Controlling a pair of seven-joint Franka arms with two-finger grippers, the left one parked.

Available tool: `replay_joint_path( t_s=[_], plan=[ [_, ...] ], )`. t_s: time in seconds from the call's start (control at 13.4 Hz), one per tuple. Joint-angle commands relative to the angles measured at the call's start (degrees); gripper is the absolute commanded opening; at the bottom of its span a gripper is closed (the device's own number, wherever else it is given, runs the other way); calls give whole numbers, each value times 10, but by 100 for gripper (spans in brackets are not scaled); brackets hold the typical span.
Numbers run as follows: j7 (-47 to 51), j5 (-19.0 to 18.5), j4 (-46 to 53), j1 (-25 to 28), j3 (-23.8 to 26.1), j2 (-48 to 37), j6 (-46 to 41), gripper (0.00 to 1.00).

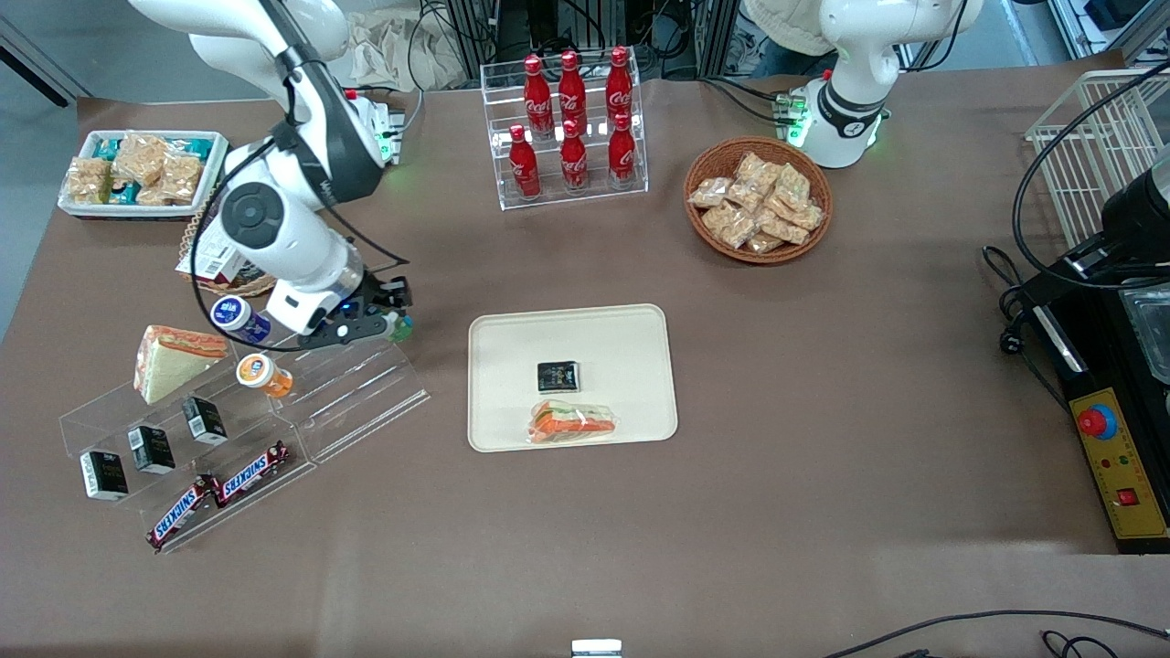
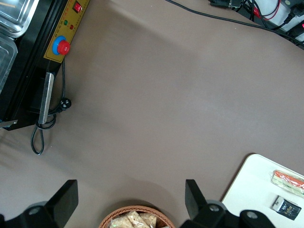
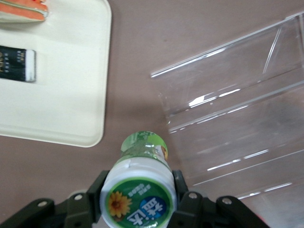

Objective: Place green gum on tray
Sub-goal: 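Lift the green gum bottle and carry it over the cream tray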

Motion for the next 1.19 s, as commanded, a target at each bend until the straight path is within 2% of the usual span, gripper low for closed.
replay_joint_path(
  t_s=[0.0,0.15,0.52,0.82,1.12],
  plan=[
    [68,9,19,0,35,23,-3,4],
    [101,10,32,0,49,48,13,5],
    [189,1,74,54,53,136,64,5],
    [196,1,77,59,52,181,118,5],
    [195,-6,95,60,48,217,136,5]
  ],
)
